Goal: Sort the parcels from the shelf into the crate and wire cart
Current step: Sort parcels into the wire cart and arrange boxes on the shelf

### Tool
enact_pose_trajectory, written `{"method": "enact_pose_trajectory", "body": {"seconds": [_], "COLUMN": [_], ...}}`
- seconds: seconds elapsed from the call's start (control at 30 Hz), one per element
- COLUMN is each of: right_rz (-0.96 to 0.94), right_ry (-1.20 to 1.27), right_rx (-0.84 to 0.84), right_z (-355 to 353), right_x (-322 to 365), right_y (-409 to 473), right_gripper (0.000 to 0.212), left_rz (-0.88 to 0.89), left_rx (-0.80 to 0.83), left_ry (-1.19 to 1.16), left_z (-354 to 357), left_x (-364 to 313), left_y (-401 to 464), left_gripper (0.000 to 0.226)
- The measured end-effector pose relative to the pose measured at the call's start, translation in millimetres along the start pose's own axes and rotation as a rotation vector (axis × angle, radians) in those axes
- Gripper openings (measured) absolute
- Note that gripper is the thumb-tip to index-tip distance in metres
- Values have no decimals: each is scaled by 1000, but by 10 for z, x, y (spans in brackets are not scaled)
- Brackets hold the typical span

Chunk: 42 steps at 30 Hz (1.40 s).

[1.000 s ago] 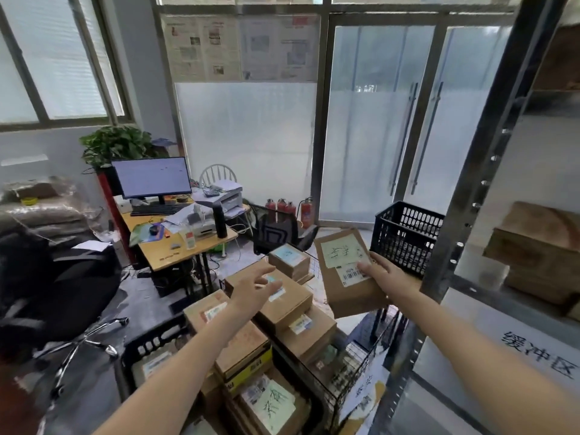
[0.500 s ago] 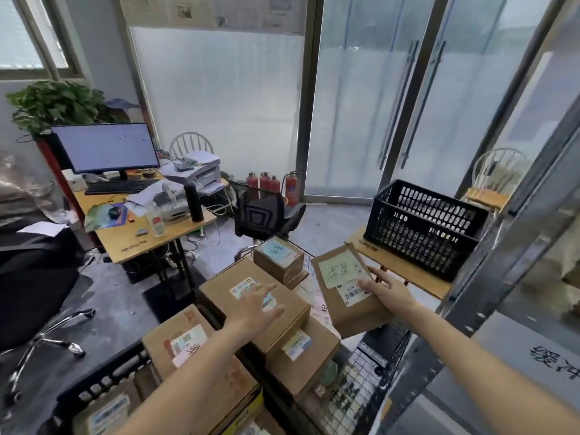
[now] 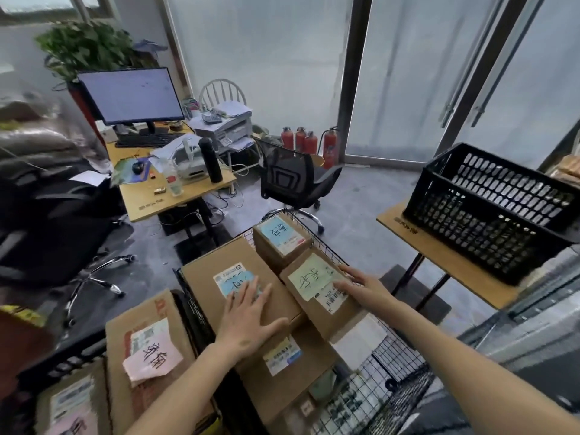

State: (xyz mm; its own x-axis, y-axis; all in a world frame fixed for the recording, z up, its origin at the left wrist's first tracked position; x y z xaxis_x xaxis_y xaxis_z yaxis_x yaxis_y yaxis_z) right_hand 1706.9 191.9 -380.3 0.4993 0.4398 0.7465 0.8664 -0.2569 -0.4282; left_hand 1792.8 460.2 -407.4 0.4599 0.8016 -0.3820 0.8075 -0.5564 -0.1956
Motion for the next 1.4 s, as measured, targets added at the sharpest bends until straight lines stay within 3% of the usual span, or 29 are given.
{"method": "enact_pose_trajectory", "body": {"seconds": [0.13,0.33,0.4,0.53,0.6,1.4], "right_rz": [-35,-153,-273,-374,-394,-404], "right_ry": [-68,-301,-470,-752,-851,-822], "right_rx": [-31,-119,-108,116,134,59], "right_z": [21,10,-8,58,79,-65], "right_x": [-82,-35,39,-16,-63,-5], "right_y": [228,365,303,161,144,149], "right_gripper": [47,50,62,119,129,122], "left_rz": [-16,-12,3,-6,1,-6], "left_rx": [-15,-16,-31,-78,-115,-183], "left_ry": [17,34,71,110,92,47], "left_z": [29,79,101,124,132,-17], "left_x": [-1,-11,-26,-68,-91,-33], "left_y": [-20,-49,-45,-34,-35,-332], "left_gripper": [97,111,115,111,110,109]}}
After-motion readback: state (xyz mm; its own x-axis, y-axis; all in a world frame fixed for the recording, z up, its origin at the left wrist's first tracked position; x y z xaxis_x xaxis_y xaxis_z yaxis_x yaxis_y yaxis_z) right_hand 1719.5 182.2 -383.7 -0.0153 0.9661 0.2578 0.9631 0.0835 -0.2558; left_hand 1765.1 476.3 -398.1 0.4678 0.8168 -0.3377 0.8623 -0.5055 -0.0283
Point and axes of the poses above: each hand's wrist, its own y-axis towards the middle knuckle, its own z-axis out of the palm, x = y × z, the point moved 6 cm from there along y, towards the middle knuckle, and after that the axes turned 10 degrees about -y, right-handed, at the moved point
